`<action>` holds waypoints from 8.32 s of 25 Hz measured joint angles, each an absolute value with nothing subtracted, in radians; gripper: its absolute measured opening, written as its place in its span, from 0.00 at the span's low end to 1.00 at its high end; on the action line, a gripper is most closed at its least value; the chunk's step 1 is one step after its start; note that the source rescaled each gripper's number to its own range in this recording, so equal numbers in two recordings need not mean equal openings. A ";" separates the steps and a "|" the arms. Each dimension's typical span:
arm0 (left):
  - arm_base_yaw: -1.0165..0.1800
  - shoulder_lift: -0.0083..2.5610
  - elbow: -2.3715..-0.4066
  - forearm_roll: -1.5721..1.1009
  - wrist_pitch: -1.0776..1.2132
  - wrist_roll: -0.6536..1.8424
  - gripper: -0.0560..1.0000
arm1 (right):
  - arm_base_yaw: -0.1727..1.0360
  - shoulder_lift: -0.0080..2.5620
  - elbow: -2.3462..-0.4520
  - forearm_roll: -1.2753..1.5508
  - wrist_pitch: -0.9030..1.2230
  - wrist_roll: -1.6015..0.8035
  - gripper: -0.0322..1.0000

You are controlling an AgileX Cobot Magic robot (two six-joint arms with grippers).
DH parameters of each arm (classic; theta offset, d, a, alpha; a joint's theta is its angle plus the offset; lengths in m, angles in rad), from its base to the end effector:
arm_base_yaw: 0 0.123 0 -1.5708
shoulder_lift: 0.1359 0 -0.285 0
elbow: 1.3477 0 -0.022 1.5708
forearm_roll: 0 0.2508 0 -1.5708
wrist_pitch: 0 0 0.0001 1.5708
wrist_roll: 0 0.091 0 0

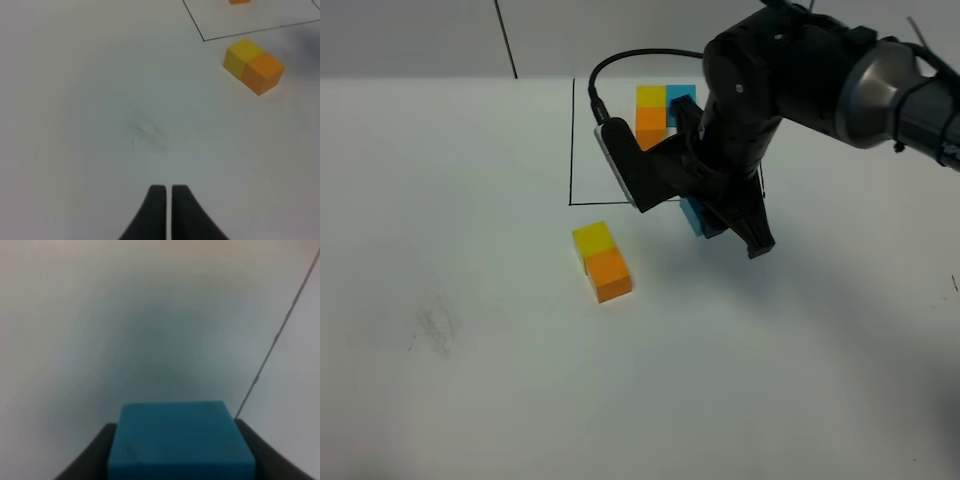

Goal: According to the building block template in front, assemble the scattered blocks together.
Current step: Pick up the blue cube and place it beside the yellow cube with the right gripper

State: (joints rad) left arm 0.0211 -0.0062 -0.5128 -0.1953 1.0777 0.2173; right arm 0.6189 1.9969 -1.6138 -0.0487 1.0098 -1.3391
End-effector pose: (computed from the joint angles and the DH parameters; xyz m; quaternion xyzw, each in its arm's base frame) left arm -0.0085 -0.0157 0.2807 0.0886 0.8440 -0.0348 0.5278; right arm 0.3459 0.2417 0.2243 -0.8281 0.5444 -0.0673 0.1158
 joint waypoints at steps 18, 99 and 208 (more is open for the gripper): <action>0.021 -0.006 -0.513 -0.195 1.078 0.218 0.06 | 0.651 2.270 -1.930 0.025 1.114 -1.415 0.48; 0.021 -0.006 -0.513 -0.195 1.078 0.218 0.06 | 0.663 2.384 -1.955 0.054 0.983 -1.360 0.48; 0.021 -0.006 -0.513 -0.195 1.078 0.219 0.06 | 0.662 2.378 -1.957 0.053 0.890 -1.320 0.71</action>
State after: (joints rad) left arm 0.0211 -0.0062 -0.5128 -0.1953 1.0777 0.2187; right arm 0.6617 2.3781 -1.9567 0.0525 0.8901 -1.3198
